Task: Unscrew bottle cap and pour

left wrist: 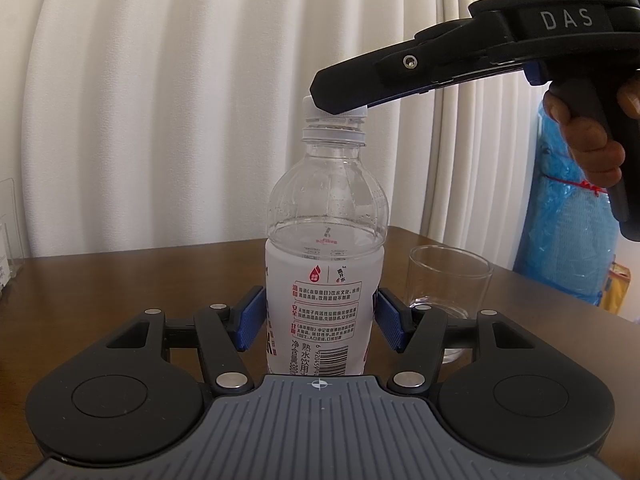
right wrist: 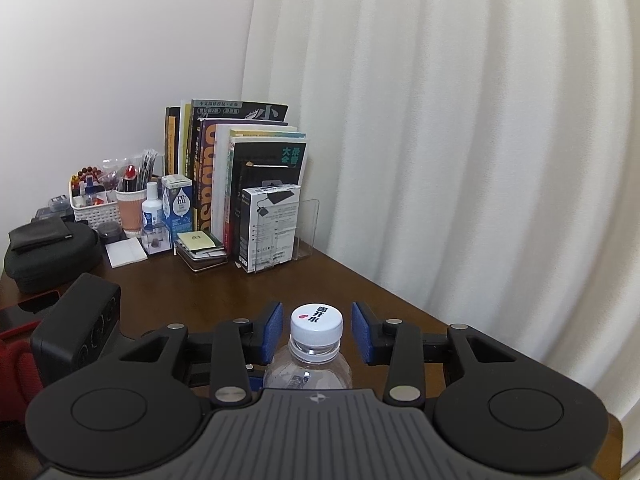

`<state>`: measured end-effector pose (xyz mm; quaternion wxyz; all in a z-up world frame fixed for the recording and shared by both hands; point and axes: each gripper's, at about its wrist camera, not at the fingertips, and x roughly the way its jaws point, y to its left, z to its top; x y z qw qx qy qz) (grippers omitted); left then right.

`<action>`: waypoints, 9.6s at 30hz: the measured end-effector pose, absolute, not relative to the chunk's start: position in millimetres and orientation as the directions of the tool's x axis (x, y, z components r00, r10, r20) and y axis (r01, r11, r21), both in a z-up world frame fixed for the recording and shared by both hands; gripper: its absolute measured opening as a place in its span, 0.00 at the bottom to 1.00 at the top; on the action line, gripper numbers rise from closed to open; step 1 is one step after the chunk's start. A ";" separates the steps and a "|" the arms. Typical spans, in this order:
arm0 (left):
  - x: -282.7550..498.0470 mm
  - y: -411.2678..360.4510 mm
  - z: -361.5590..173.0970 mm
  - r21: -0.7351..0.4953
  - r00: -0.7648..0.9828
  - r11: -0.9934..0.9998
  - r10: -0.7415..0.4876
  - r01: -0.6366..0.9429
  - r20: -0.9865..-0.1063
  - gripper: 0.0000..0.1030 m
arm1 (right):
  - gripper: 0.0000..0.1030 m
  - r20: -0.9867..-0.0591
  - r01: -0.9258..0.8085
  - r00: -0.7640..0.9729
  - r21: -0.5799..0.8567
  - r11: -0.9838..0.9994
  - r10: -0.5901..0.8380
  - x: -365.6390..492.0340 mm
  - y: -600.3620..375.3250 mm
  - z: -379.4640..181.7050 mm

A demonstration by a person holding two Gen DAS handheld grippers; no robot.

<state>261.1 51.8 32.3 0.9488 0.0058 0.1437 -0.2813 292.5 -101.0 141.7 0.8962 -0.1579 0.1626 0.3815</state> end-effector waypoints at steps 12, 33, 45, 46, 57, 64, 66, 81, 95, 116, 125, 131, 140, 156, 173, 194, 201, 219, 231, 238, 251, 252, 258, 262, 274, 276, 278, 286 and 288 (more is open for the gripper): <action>262.2 52.0 31.9 -0.078 0.798 0.841 -0.535 0.536 -0.278 0.59 | 0.31 -0.400 -0.740 0.650 -0.142 0.657 0.645 295.4 -102.5 136.0; 259.6 48.3 33.4 -0.064 0.799 0.841 -0.532 0.537 -0.282 0.59 | 0.31 -0.371 -0.786 0.580 -0.022 0.618 0.725 312.9 -118.4 134.0; 257.4 46.7 34.0 -0.064 0.799 0.841 -0.532 0.538 -0.281 0.59 | 0.31 -0.388 -0.784 0.585 -0.045 0.620 0.712 309.1 -115.2 130.5; 257.3 46.6 34.0 -0.062 0.799 0.841 -0.531 0.537 -0.282 0.59 | 0.31 -0.384 -0.783 0.586 -0.041 0.621 0.714 308.4 -116.4 129.6; 256.9 48.4 33.7 -0.060 0.800 0.842 -0.530 0.537 -0.282 0.59 | 0.31 -0.371 -0.783 0.585 -0.029 0.621 0.721 309.0 -120.5 127.9; 257.5 48.0 34.0 -0.059 0.800 0.842 -0.530 0.537 -0.283 0.59 | 0.31 -0.367 -0.780 0.594 -0.044 0.625 0.716 307.0 -120.4 127.5; 255.8 50.2 32.8 -0.057 0.799 0.840 -0.532 0.539 -0.281 0.59 | 0.31 -0.367 -0.779 0.596 -0.048 0.625 0.714 306.2 -120.5 127.3; 256.7 46.6 34.9 -0.056 0.800 0.842 -0.529 0.537 -0.283 0.59 | 0.36 -0.366 -0.770 0.615 -0.088 0.632 0.699 296.8 -119.1 126.7; 259.7 45.9 34.6 -0.057 0.800 0.842 -0.528 0.536 -0.284 0.59 | 0.41 -0.365 -0.761 0.631 -0.119 0.637 0.685 293.9 -117.1 127.8; 254.7 42.7 33.2 -0.053 0.802 0.844 -0.525 0.533 -0.284 0.59 | 0.46 -0.362 -0.764 0.633 -0.149 0.628 0.684 280.7 -113.0 129.6; 251.5 42.5 32.6 -0.052 0.804 0.845 -0.523 0.532 -0.284 0.59 | 0.49 -0.341 -0.738 0.665 -0.170 0.653 0.664 286.0 -109.8 133.3; 251.6 42.7 32.8 -0.055 0.803 0.845 -0.524 0.532 -0.284 0.59 | 0.44 -0.342 -0.740 0.663 -0.163 0.653 0.666 291.3 -105.6 129.8; 250.8 43.2 31.8 -0.055 0.803 0.845 -0.524 0.532 -0.284 0.60 | 0.31 -0.348 -0.732 0.664 -0.122 0.670 0.662 295.0 -109.0 128.0; 251.8 41.9 30.7 -0.056 0.802 0.845 -0.525 0.532 -0.284 0.60 | 0.31 -0.313 -0.700 0.685 -0.036 0.713 0.658 291.4 -114.6 120.7; 253.2 41.8 31.4 -0.056 0.803 0.844 -0.525 0.533 -0.283 0.60 | 0.33 -0.326 -0.698 0.688 -0.052 0.714 0.648 290.8 -112.4 122.3; 252.3 40.6 31.9 -0.054 0.806 0.847 -0.521 0.529 -0.282 0.58 | 0.41 -0.322 -0.691 0.696 -0.060 0.720 0.642 285.0 -113.3 123.0; 252.3 40.0 32.0 -0.053 0.806 0.847 -0.521 0.529 -0.283 0.58 | 0.41 -0.309 -0.677 0.718 -0.101 0.729 0.623 281.4 -112.0 124.7; 249.7 37.2 31.6 -0.057 0.804 0.846 -0.524 0.531 -0.283 0.58 | 0.31 -0.383 -0.740 0.638 -0.065 0.669 0.668 298.6 -111.6 134.2; 251.0 38.4 31.4 -0.057 0.803 0.845 -0.524 0.532 -0.284 0.58 | 0.31 -0.424 -0.777 0.587 -0.056 0.627 0.690 305.4 -113.7 138.8; 251.9 37.3 30.5 -0.055 0.804 0.845 -0.523 0.531 -0.283 0.58 | 0.32 -0.403 -0.761 0.613 -0.071 0.645 0.679 299.9 -113.3 135.2; 254.4 37.4 29.9 -0.055 0.803 0.845 -0.525 0.532 -0.284 0.58 | 0.34 -0.387 -0.749 0.637 -0.105 0.654 0.667 297.2 -110.1 133.1; 254.4 37.1 30.1 -0.055 0.803 0.845 -0.524 0.532 -0.284 0.58 | 0.33 -0.384 -0.746 0.642 -0.116 0.655 0.663 297.4 -108.6 133.6; 254.8 37.3 29.3 -0.056 0.803 0.845 -0.525 0.533 -0.284 0.58 | 0.31 -0.406 -0.750 0.638 -0.136 0.647 0.655 300.5 -104.5 134.4; 255.3 37.5 28.7 -0.053 0.802 0.844 -0.525 0.533 -0.285 0.58 | 0.31 -0.415 -0.759 0.627 -0.136 0.636 0.659 303.2 -104.3 136.0; 254.7 38.8 28.9 -0.053 0.802 0.844 -0.525 0.534 -0.284 0.58 | 0.31 -0.417 -0.766 0.616 -0.119 0.632 0.668 303.1 -107.0 134.0; 255.7 37.4 30.0 -0.052 0.801 0.843 -0.526 0.535 -0.285 0.58 | 0.31 -0.412 -0.765 0.617 -0.116 0.634 0.670 302.7 -108.5 133.7; 257.2 38.6 29.6 -0.053 0.801 0.843 -0.527 0.536 -0.285 0.58 | 0.31 -0.411 -0.765 0.617 -0.115 0.633 0.671 302.6 -109.3 133.6; 258.6 39.1 30.8 -0.055 0.800 0.842 -0.529 0.537 -0.285 0.58 | 0.32 -0.402 -0.762 0.623 -0.117 0.637 0.671 300.3 -110.4 133.8; 258.9 39.0 30.7 -0.055 0.799 0.842 -0.529 0.537 -0.285 0.58 | 0.32 -0.401 -0.760 0.626 -0.121 0.638 0.669 298.5 -110.3 133.3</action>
